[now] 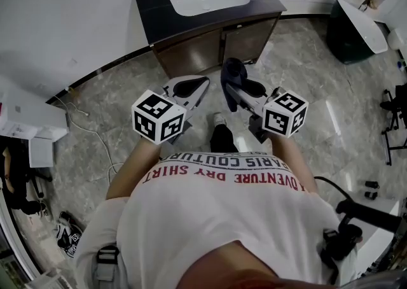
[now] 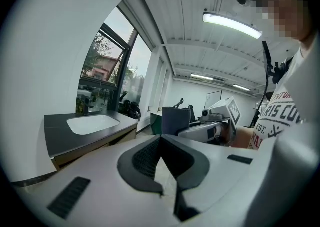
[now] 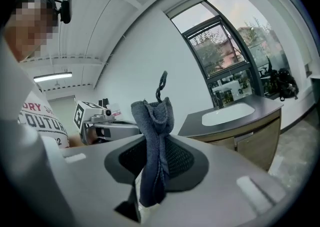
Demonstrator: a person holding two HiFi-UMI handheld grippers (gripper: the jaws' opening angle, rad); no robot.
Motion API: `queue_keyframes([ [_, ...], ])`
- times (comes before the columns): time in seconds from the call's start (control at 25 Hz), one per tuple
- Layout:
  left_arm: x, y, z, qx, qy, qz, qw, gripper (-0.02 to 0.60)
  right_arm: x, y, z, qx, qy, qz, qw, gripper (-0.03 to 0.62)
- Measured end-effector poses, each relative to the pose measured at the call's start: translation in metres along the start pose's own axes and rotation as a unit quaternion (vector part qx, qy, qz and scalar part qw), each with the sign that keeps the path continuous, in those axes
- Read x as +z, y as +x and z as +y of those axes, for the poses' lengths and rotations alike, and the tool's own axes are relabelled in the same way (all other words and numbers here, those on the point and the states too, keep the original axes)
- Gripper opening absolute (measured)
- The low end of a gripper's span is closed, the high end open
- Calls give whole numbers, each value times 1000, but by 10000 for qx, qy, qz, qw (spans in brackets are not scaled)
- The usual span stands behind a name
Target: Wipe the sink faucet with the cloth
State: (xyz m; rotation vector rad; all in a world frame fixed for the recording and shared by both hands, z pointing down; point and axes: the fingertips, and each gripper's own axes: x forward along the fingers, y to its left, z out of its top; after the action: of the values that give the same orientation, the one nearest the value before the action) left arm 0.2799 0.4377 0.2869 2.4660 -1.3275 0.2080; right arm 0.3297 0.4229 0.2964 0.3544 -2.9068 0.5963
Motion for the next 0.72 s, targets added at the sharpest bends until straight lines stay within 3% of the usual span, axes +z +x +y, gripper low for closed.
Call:
queue_keyframes([
  [0.44, 74, 192, 195, 409, -488, 64, 9980, 0, 97, 109, -251, 181, 381, 194, 9989, 77],
  [0.6, 101, 239, 251, 486, -534, 10, 9974, 0, 138, 151, -313, 241, 216, 219, 9992, 77],
  [0.72, 111, 251, 277, 563, -573, -26, 9968, 0, 154, 168, -333, 318, 161, 188, 9992, 77],
])
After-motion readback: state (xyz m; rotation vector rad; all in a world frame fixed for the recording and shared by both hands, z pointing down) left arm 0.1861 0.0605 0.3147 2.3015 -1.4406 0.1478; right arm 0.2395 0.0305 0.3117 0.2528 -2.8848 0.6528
